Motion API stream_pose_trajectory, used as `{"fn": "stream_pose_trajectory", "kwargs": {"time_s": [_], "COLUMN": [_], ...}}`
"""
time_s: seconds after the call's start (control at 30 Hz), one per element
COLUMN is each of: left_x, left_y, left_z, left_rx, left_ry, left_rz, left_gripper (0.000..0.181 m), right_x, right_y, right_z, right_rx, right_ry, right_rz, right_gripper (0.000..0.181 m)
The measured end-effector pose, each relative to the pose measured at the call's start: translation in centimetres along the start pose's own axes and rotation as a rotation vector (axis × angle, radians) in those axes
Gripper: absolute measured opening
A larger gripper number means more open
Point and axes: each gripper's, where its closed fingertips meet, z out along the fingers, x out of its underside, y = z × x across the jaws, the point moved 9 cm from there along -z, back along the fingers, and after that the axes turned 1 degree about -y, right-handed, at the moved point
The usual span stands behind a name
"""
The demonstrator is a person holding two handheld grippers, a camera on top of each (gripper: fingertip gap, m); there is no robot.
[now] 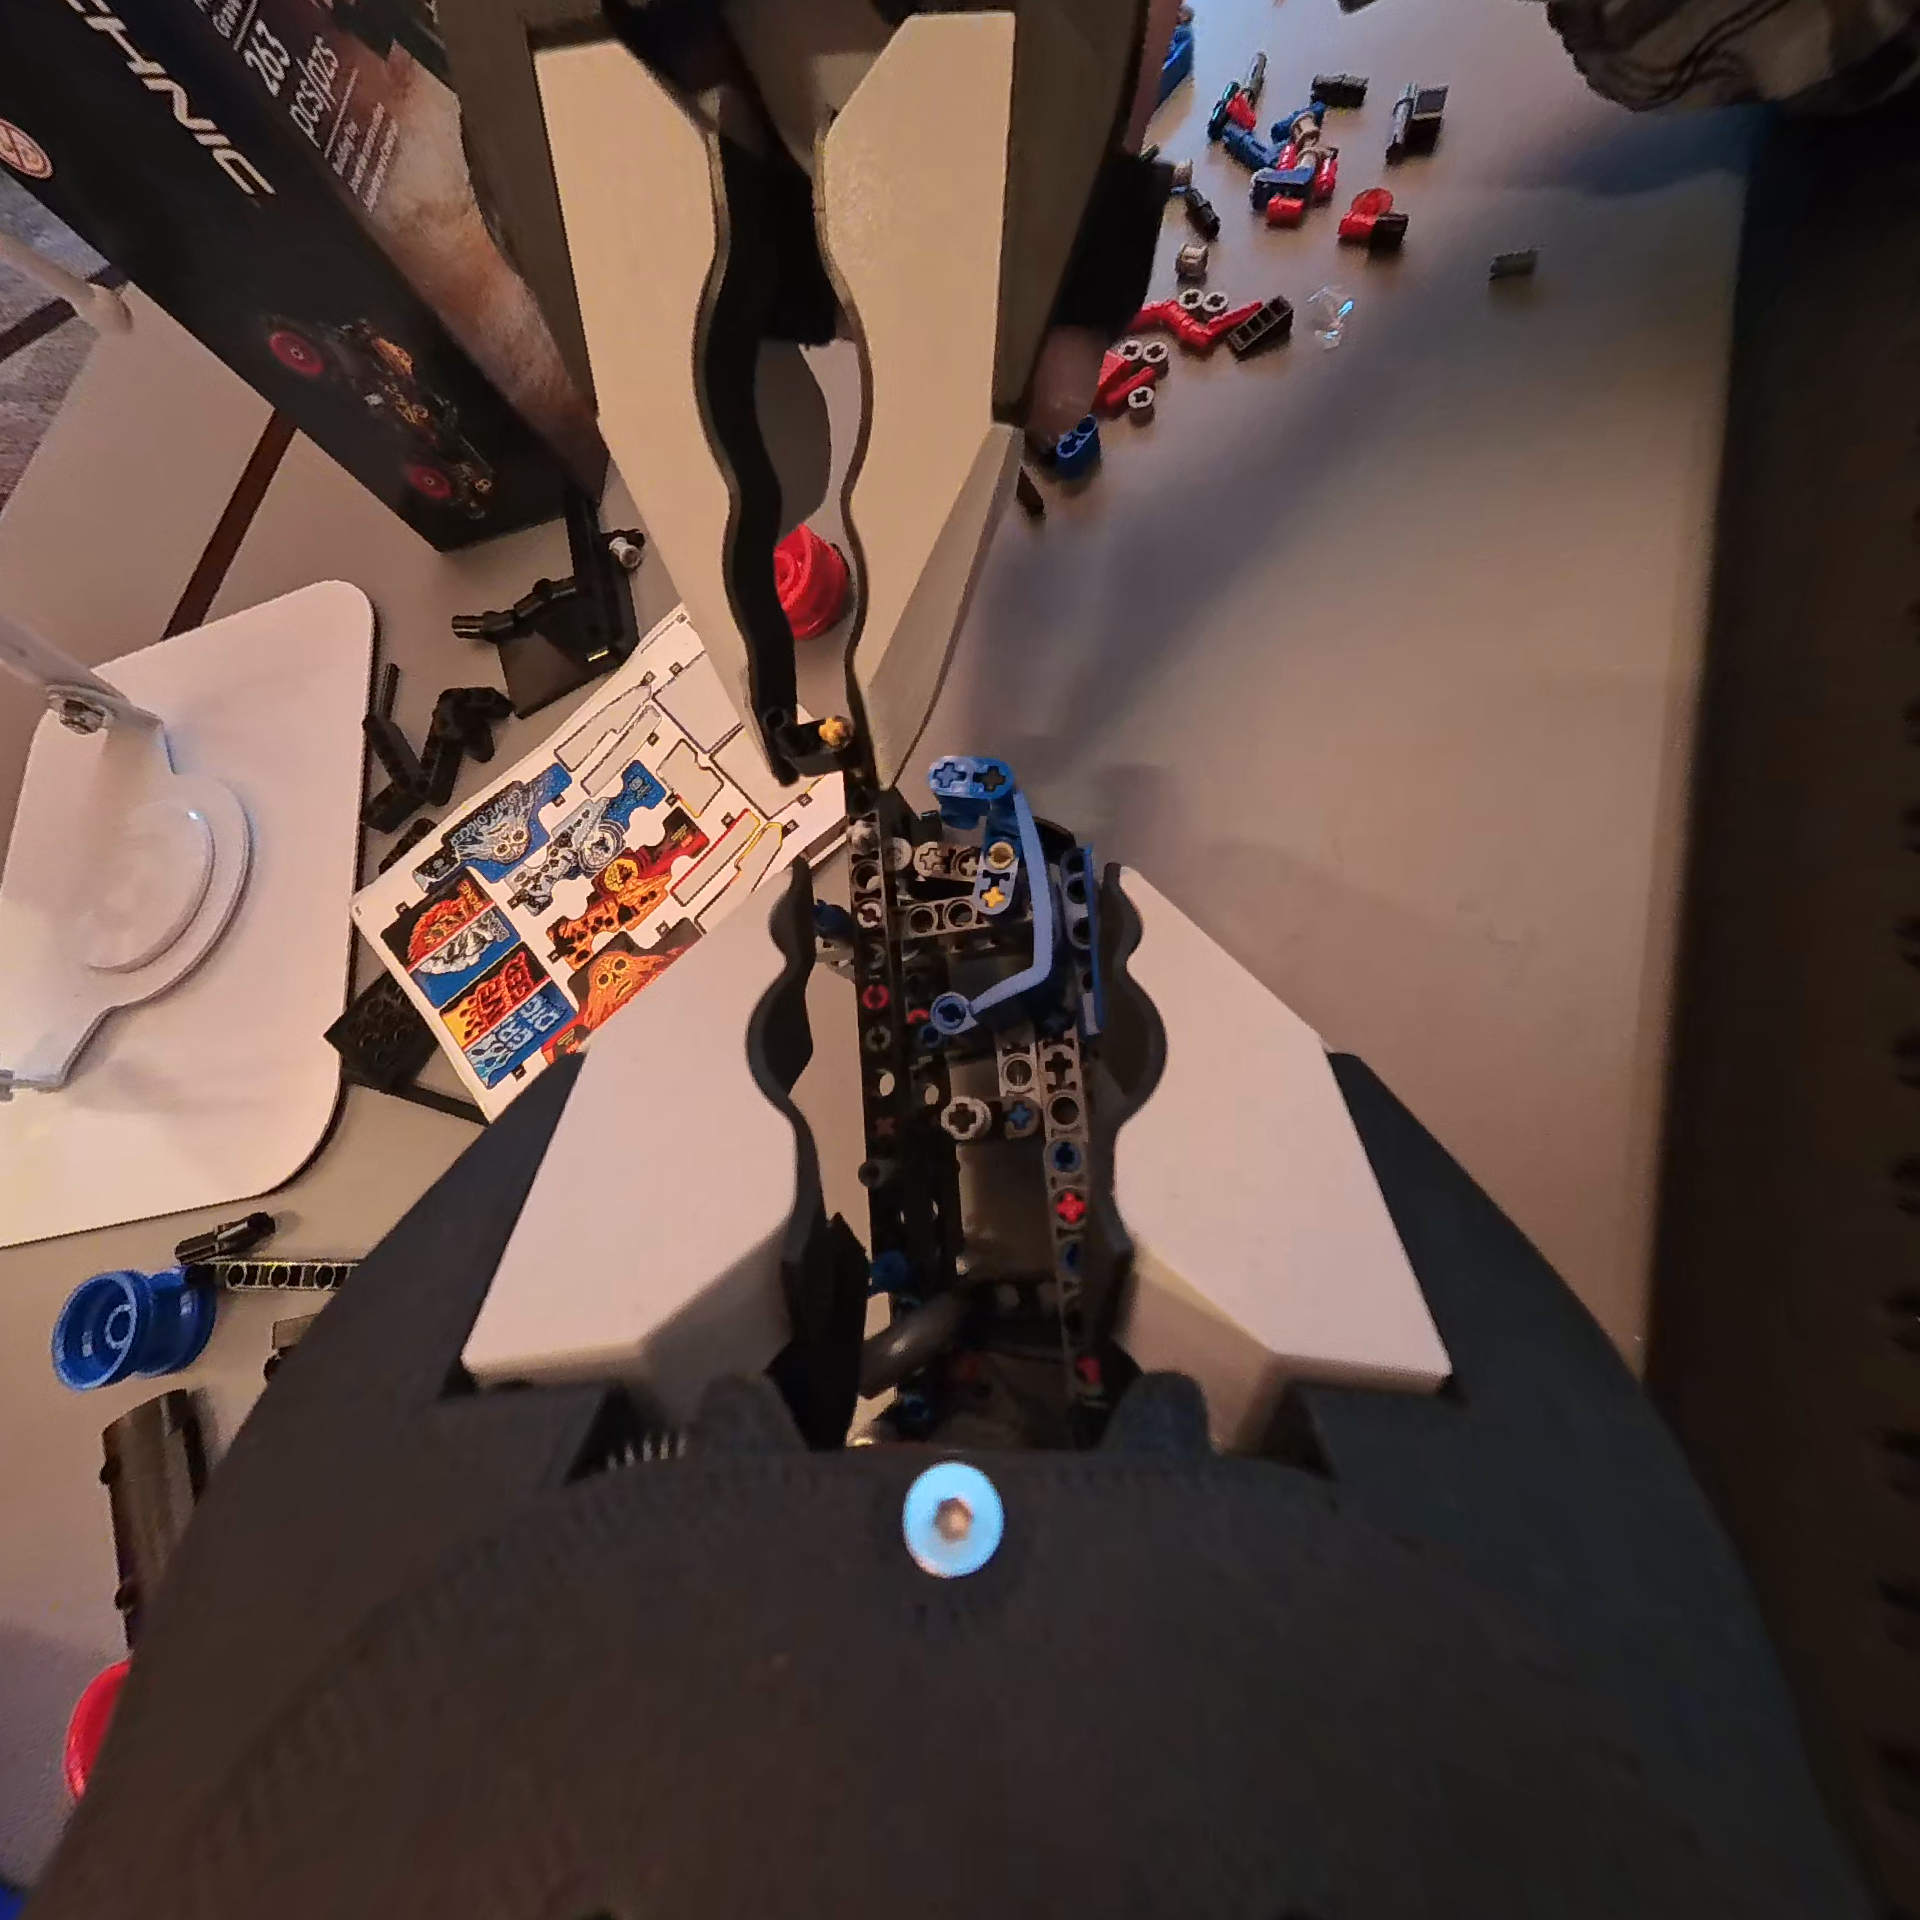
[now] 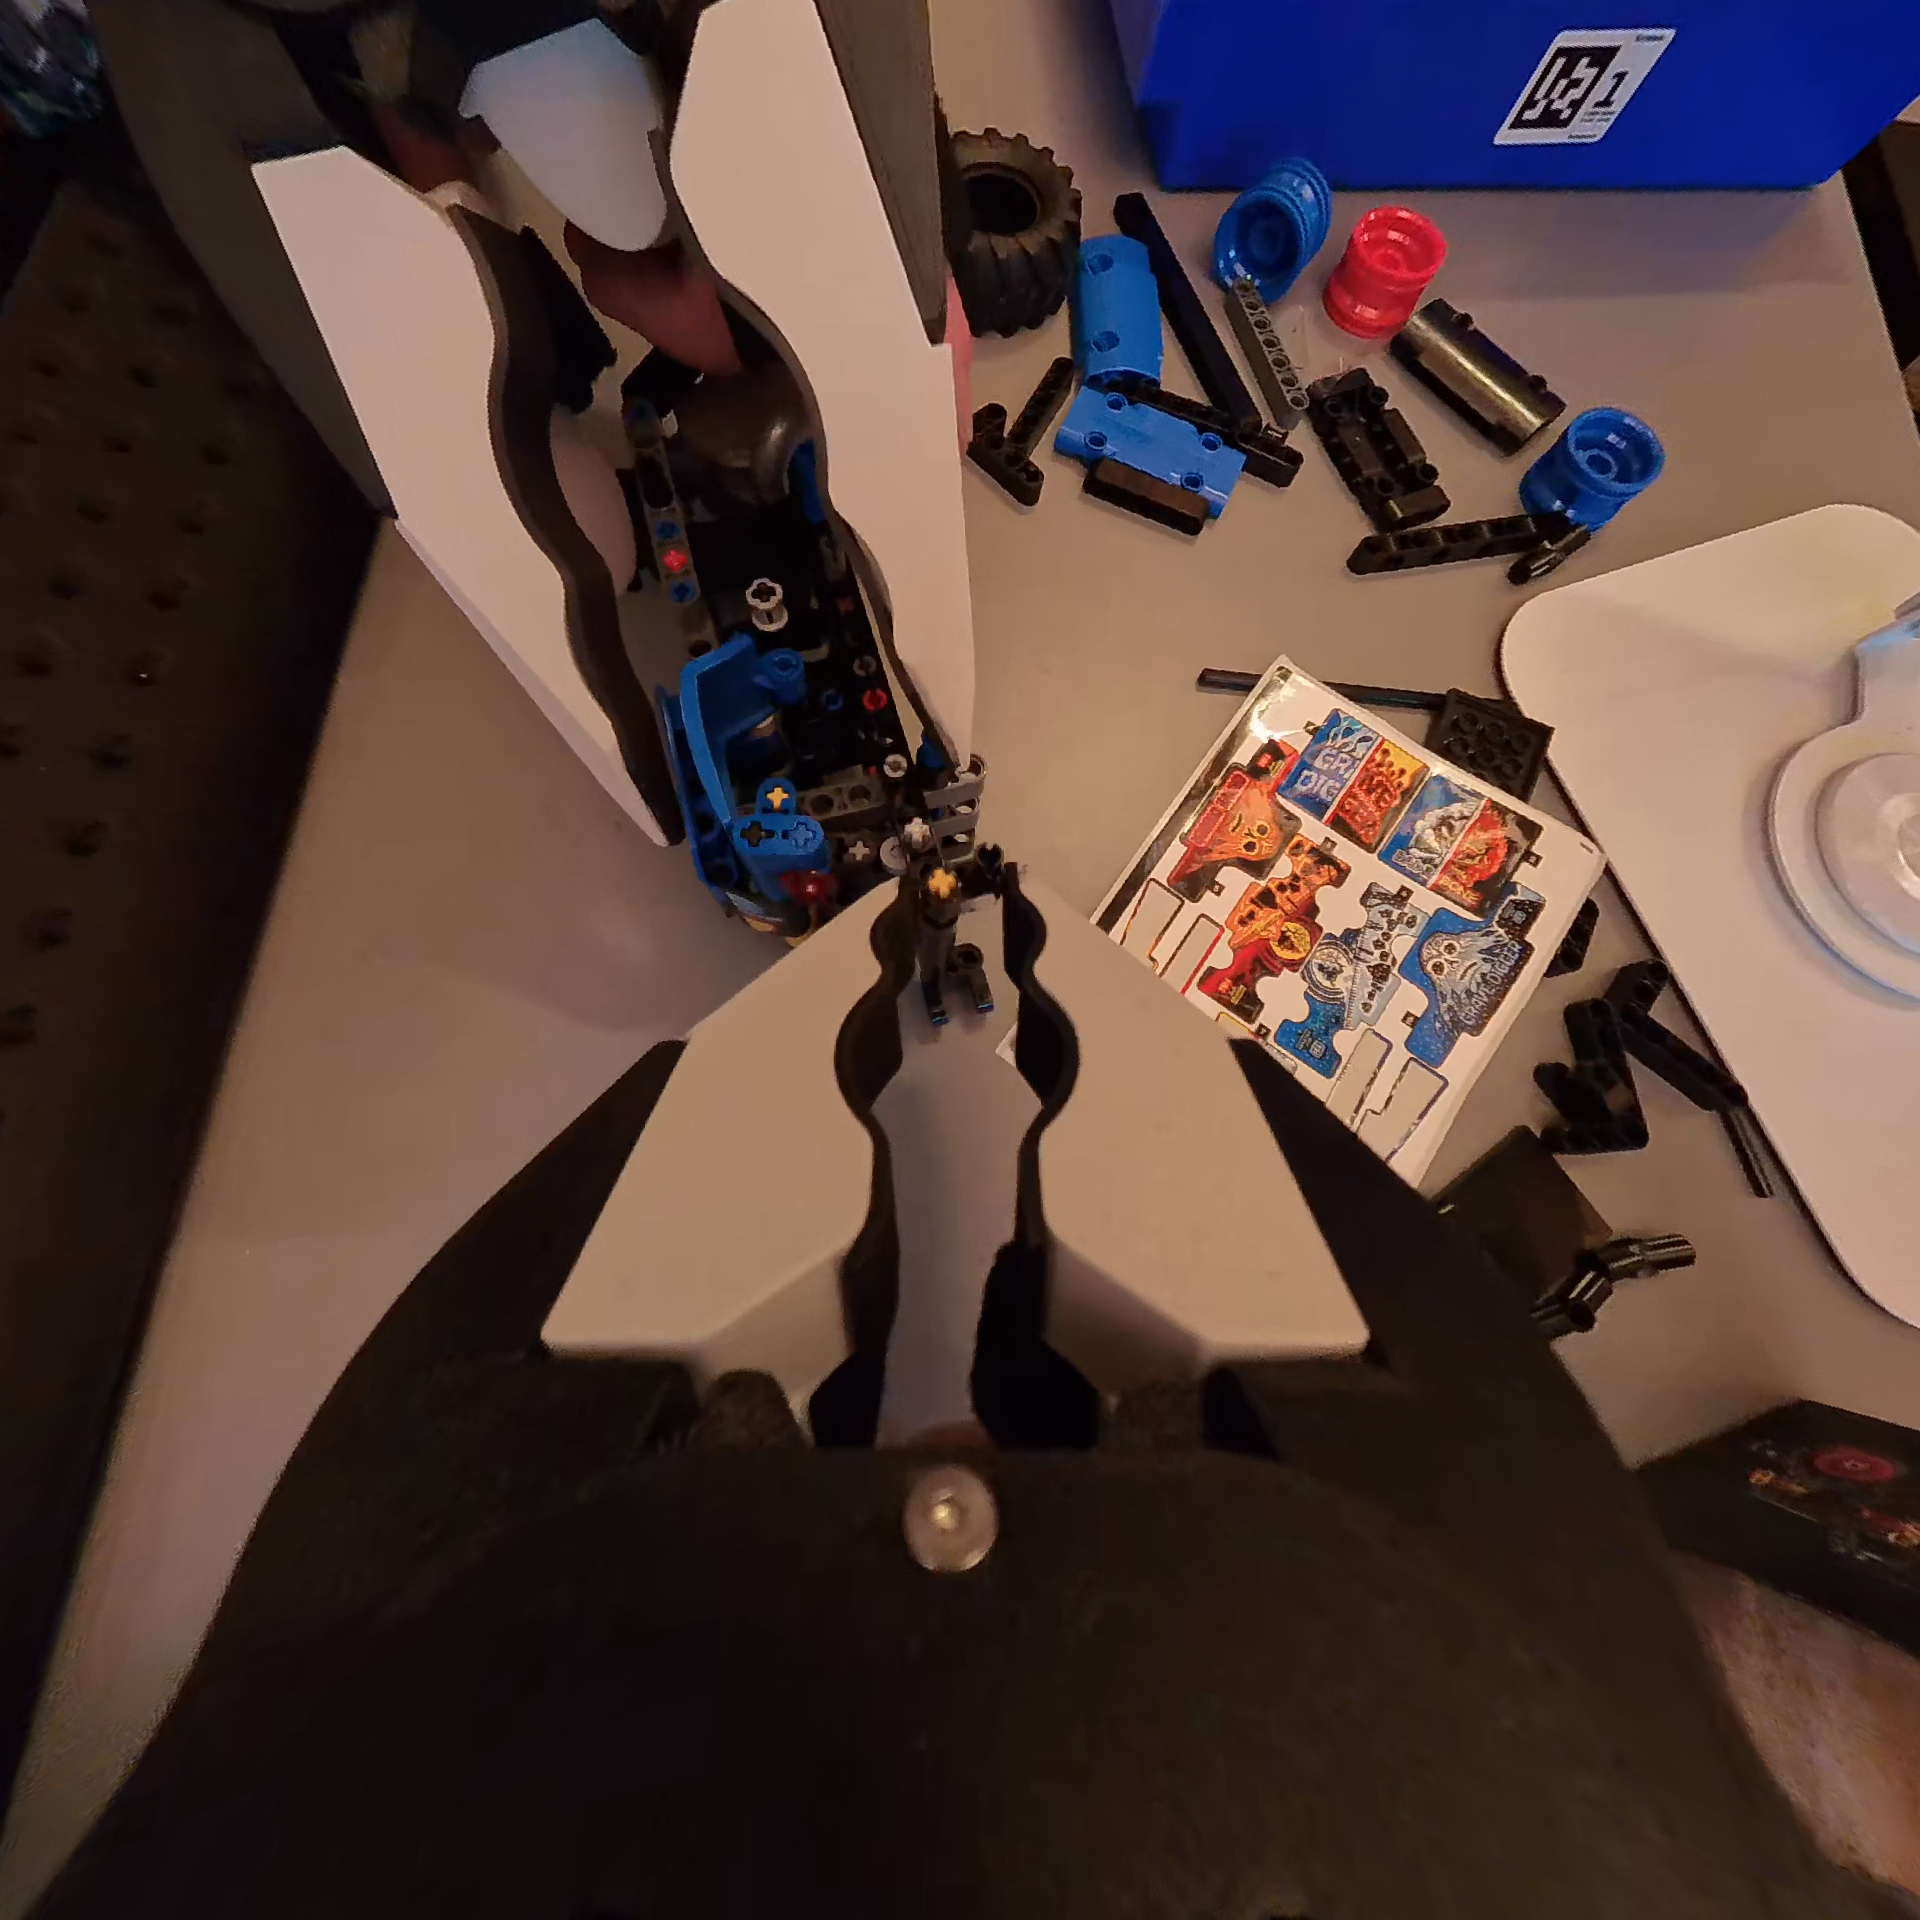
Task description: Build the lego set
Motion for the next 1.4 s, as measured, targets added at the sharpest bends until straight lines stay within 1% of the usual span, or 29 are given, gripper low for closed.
{"fn": "stream_pose_trajectory", "kwargs": {"time_s": [0.73, 1.13, 1.23, 1.4], "left_x": [0.06, 0.09, 0.10, 0.11], "left_y": [-0.09, -0.11, -0.11, -0.10], "left_z": [0.15, 0.13, 0.13, 0.12], "left_rx": [-0.001, 0.004, 0.004, 0.005], "left_ry": [0.010, 0.013, 0.014, 0.014], "left_rz": [0.006, 0.005, 0.005, 0.006], "left_gripper": [0.053, 0.054, 0.054, 0.054], "right_x": [-0.04, -0.31, -0.49, -0.12], "right_y": [-0.05, 0.24, 0.45, 0.33], "right_z": [0.22, 0.32, 0.35, 0.35], "right_rx": [-0.014, 0.015, 0.038, 0.018], "right_ry": [0.041, 0.077, 0.098, 0.052], "right_rz": [0.051, 0.120, 0.111, 0.072], "right_gripper": [0.013, 0.012, 0.012, 0.013]}}
